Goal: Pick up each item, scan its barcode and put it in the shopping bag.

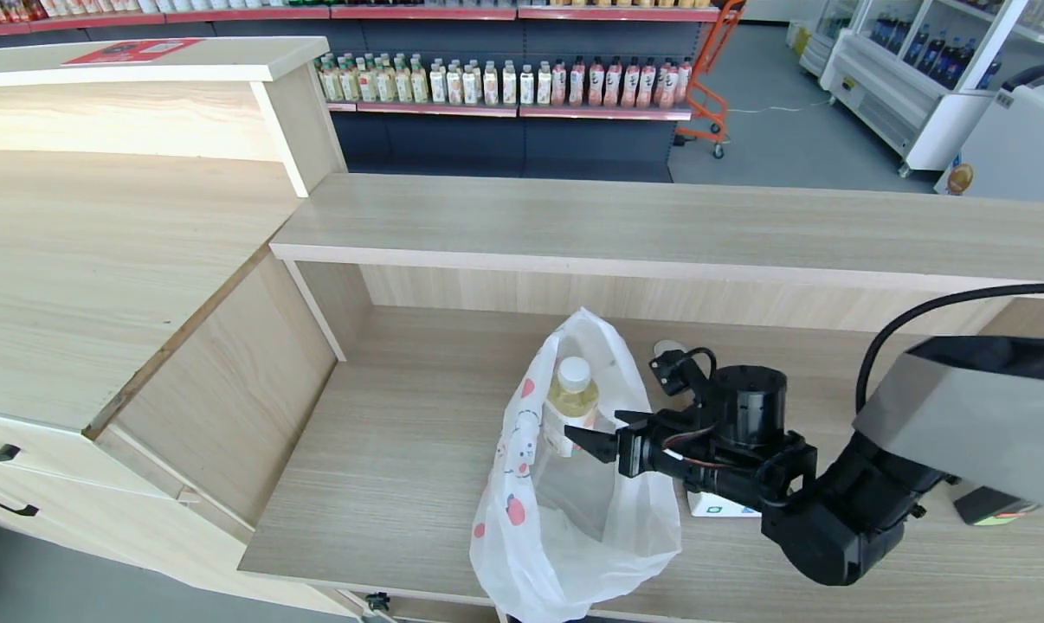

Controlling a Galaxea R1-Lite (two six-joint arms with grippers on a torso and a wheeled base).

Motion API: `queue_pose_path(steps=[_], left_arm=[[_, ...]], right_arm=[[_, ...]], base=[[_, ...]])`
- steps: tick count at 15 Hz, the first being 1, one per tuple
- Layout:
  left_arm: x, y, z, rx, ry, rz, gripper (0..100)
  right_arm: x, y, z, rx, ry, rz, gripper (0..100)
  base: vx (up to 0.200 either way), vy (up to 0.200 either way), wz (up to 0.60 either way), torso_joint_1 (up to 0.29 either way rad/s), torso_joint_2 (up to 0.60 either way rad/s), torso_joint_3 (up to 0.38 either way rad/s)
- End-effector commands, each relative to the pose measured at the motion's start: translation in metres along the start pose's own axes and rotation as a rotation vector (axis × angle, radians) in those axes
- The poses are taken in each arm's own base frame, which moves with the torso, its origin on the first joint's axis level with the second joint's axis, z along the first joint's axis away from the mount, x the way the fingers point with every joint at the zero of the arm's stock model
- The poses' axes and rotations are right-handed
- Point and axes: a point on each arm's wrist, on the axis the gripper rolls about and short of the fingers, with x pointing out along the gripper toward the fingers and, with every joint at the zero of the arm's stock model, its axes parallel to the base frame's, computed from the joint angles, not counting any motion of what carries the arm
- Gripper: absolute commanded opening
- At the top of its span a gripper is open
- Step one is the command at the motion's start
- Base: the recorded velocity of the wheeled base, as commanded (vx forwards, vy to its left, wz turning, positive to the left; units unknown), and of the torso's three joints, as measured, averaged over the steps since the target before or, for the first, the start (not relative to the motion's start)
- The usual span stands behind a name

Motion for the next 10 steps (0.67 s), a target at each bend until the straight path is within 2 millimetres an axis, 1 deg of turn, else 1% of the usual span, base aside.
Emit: queue_pose_path(steps=[1,2,3,4,5,6,7,8,9,10], left_arm=[[0.0,0.0,0.0,-0.001,0.0,0.0,100],[0.0,0.0,0.0,-0.001,0.0,0.0,100],[0.0,0.0,0.0,-0.001,0.0,0.0,100],[0.0,0.0,0.0,-0.001,0.0,0.0,100],[0.0,0.0,0.0,-0.001,0.0,0.0,100],[0.0,0.0,0.0,-0.001,0.0,0.0,100],[0.0,0.0,0.0,-0.001,0.0,0.0,100],[0.0,0.0,0.0,-0.001,0.0,0.0,100],[0.0,0.0,0.0,-0.001,0.0,0.0,100],[0.0,0.0,0.0,-0.001,0.0,0.0,100]], right_arm=[[-0.034,0.012,0.026,0.034,-0.025,-0.008,100],[-0.055,0.015,0.033,0.072,-0.01,-0.023,100],[-0.07,0.018,0.037,0.101,-0.004,-0.035,100],[-0.094,0.023,0.044,0.118,-0.012,-0.048,100],[-0.117,0.026,0.05,0.112,-0.037,-0.071,100],[-0.132,0.026,0.053,0.103,-0.06,-0.09,100],[-0.167,0.026,0.059,0.064,-0.124,-0.144,100],[-0.198,0.023,0.053,0.019,-0.131,-0.244,100],[-0.226,0.026,0.043,0.008,-0.133,-0.354,100],[-0.257,0.037,0.027,0.023,-0.134,-0.468,100]], base=[[0.0,0.0,0.0,0.0,0.0,0.0],[0.0,0.0,0.0,0.0,0.0,0.0],[0.0,0.0,0.0,0.0,0.0,0.0],[0.0,0.0,0.0,0.0,0.0,0.0],[0.0,0.0,0.0,0.0,0.0,0.0],[0.0,0.0,0.0,0.0,0.0,0.0],[0.0,0.0,0.0,0.0,0.0,0.0],[0.0,0.0,0.0,0.0,0.0,0.0],[0.0,0.0,0.0,0.0,0.0,0.0],[0.0,0.0,0.0,0.0,0.0,0.0]])
